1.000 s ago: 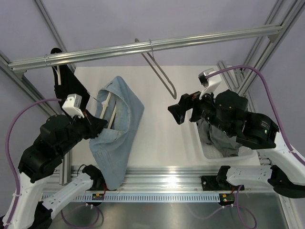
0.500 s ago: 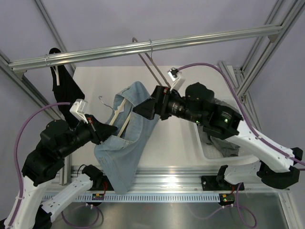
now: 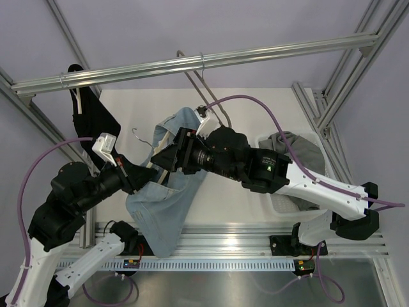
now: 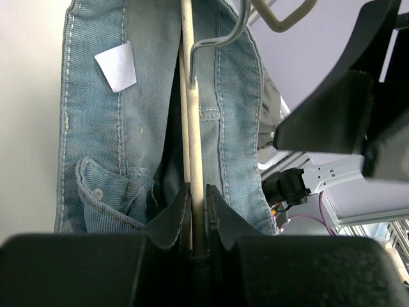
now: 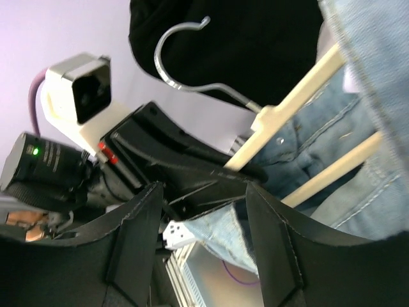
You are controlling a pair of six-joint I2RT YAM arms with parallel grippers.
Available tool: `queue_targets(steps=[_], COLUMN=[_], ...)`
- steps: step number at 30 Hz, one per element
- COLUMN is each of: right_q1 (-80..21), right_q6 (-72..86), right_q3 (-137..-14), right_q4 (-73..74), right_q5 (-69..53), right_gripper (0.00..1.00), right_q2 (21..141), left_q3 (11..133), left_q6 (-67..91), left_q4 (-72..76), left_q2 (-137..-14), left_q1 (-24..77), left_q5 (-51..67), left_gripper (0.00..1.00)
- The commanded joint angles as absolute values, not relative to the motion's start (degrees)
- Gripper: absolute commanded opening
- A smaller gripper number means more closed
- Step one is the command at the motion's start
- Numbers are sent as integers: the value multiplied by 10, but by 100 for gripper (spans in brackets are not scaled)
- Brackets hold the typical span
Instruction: Remove the skirt from the hanger
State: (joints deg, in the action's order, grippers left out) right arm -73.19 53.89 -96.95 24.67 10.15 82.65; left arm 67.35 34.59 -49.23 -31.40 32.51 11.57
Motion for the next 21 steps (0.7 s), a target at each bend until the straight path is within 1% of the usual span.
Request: queue_targets(steps=[1,5,13,16,21], right_q1=[-740,-744,-744,-744,-744], right_q6=[562,567,604,615,621], right_q3=[-979,-968,-983,-1008,-1010], right_q4=[228,227,246,276,266], right_q5=[159,191,244,247,258], right_gripper=[61,61,62,62,61], right_q2=[832,831,850,876,897], left_q3=[699,704,697,706,707], left_q6=[348,345,330,320,312], left_q4=[-410,-412,-410,-410,-416], left_q2=[-297,-294,-270,-272,-278], left_q1=[325,325,325,325,325], left_q5=[138,145,173,190,211], left_gripper=[0,0,0,0,0])
